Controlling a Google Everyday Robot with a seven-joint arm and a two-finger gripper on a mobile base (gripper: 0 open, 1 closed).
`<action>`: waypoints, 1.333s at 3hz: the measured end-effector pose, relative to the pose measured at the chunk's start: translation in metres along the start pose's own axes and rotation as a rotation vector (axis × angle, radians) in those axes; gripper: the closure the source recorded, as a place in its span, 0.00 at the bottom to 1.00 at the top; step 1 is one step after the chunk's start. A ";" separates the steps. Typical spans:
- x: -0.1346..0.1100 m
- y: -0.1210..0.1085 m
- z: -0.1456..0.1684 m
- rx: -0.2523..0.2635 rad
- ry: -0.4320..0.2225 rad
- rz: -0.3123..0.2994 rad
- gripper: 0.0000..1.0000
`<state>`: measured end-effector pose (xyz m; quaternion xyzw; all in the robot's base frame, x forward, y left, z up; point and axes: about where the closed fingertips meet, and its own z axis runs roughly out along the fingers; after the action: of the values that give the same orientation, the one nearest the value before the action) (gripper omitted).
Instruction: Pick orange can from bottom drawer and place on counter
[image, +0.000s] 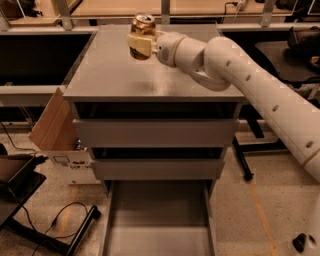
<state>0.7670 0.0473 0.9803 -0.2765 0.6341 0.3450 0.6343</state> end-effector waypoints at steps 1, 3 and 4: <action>0.004 -0.004 0.054 0.030 0.042 -0.063 1.00; 0.065 0.013 0.157 -0.044 0.164 -0.073 1.00; 0.070 0.017 0.167 -0.054 0.175 -0.076 0.86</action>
Offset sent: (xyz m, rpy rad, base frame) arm 0.1005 0.1547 -0.0649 -0.2004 0.0322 0.0522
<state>0.8531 0.1954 0.9194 -0.3464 0.6665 0.3122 0.5816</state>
